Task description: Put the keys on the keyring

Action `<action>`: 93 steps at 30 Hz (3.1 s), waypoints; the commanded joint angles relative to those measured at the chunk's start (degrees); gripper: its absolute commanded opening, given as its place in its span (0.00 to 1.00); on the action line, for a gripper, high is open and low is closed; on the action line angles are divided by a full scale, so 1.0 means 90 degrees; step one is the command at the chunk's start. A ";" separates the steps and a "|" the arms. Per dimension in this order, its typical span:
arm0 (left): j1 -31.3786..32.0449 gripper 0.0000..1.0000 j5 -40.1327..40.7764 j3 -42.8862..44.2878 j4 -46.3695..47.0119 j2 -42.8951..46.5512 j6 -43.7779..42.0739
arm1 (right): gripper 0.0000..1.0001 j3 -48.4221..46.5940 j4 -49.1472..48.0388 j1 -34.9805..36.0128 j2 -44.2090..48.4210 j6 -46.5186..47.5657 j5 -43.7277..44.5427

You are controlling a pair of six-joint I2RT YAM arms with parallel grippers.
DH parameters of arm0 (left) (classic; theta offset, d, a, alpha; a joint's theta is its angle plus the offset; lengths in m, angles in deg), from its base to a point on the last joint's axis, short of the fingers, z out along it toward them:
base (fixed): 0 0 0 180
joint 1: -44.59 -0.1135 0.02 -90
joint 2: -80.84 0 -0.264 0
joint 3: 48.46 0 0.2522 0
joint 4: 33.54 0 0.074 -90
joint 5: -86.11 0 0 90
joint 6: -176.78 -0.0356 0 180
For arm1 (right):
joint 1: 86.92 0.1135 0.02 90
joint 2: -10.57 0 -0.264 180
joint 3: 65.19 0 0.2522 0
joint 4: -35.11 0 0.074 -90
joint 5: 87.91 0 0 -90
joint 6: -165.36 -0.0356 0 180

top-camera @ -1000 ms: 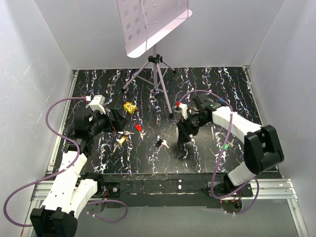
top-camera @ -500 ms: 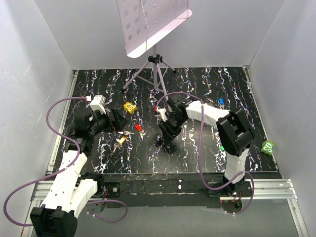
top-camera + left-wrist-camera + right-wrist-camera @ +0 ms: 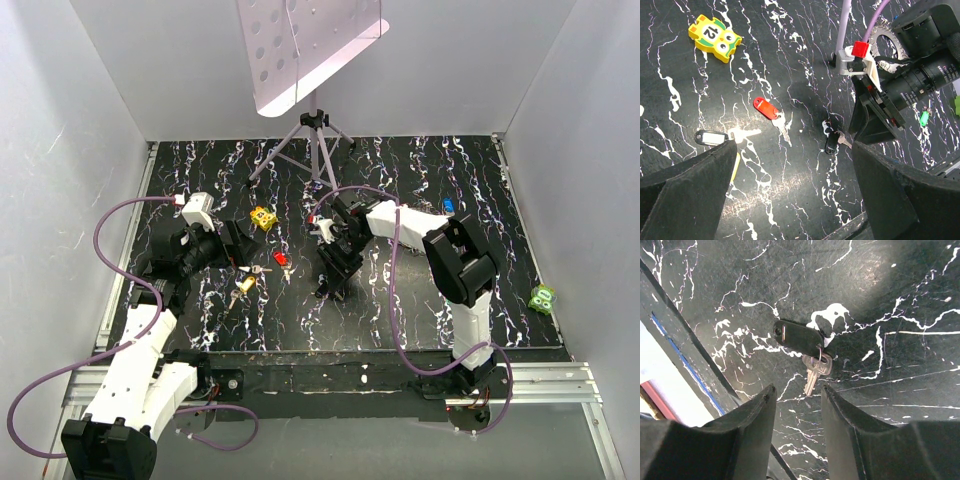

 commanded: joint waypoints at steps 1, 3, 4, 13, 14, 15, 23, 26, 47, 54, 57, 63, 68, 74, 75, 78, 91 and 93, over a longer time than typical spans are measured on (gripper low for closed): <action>0.0012 1.00 -0.0017 0.0154 0.0025 0.0060 -0.0083 | 0.48 -0.0278 0.0027 0.0058 -0.0042 -0.0031 -0.0008; 0.0012 1.00 -0.0017 0.0154 0.0025 0.0060 -0.0083 | 0.48 -0.0317 0.0027 0.0058 -0.0081 -0.0031 0.0002; 0.0012 0.99 -0.0017 0.0154 0.0025 0.0060 -0.0083 | 0.48 -0.0327 0.0017 0.0058 -0.0100 -0.0031 0.0002; 0.0012 1.00 -0.0027 0.0154 0.0025 0.0069 -0.0083 | 0.48 -0.0405 0.0036 0.0058 -0.0169 -0.0031 0.0021; 0.0012 1.00 -0.0027 0.0164 0.0025 0.0069 -0.0083 | 0.48 -0.0405 0.0036 0.0058 -0.0188 -0.0031 0.0012; 0.0012 1.00 -0.0027 0.0154 0.0025 0.0069 -0.0083 | 0.48 -0.0415 0.0027 0.0049 -0.0188 -0.0021 0.0021; 0.0012 1.00 -0.0027 0.0164 0.0025 0.0079 -0.0083 | 0.47 -0.0522 0.0095 0.0058 -0.0296 -0.0021 -0.0057; 0.0012 0.99 -0.0027 0.0164 0.0025 0.0079 -0.0083 | 0.47 -0.0552 0.0095 0.0058 -0.0325 -0.0031 -0.0067; 0.0012 1.00 -0.0056 0.0164 0.0025 0.0060 -0.0093 | 0.34 -0.0903 0.0202 0.0058 -0.0706 -0.0158 -0.0037; 0.0012 1.00 -0.0047 0.0164 0.0025 0.0050 -0.0093 | 0.28 -0.0932 0.0212 0.0058 -0.0755 -0.0167 0.0002; 0.0012 1.00 -0.0047 0.0164 0.0025 0.0050 -0.0093 | 0.26 -0.0942 0.0222 0.0049 -0.0784 -0.0177 0.0031; 0.0012 0.99 -0.0056 0.0154 0.0025 0.0060 -0.0093 | 0.20 -0.0942 0.0232 0.0058 -0.0833 -0.0206 0.0021; 0.0012 0.99 -0.0066 0.0164 0.0025 0.0050 -0.0084 | 0.06 -0.0952 0.0241 0.0058 -0.0813 -0.0167 -0.0018; 0.0012 1.00 -0.0173 0.0164 0.0035 0.0060 -0.0113 | 0.01 -0.1011 0.0368 0.0029 -0.0599 0.0096 -0.0329; 0.0012 1.00 -0.0222 0.0154 0.0064 0.0069 -0.0113 | 0.01 -0.1020 0.0407 0.0000 -0.0502 0.0164 -0.0427; 0.0012 1.00 -0.0563 0.0115 0.0210 0.0147 -0.0132 | 0.01 -0.0991 0.0515 -0.0127 -0.0151 0.0486 -0.0827; 0.1241 1.00 -0.1737 -0.0861 0.2358 0.1270 0.0619 | 0.01 0.1428 -0.0177 -0.0342 0.3187 0.2254 -0.1210; 0.1583 1.00 -0.1502 -0.0959 0.2408 0.1416 0.0746 | 0.01 0.1868 -0.0596 -0.0429 0.3949 0.2362 -0.1141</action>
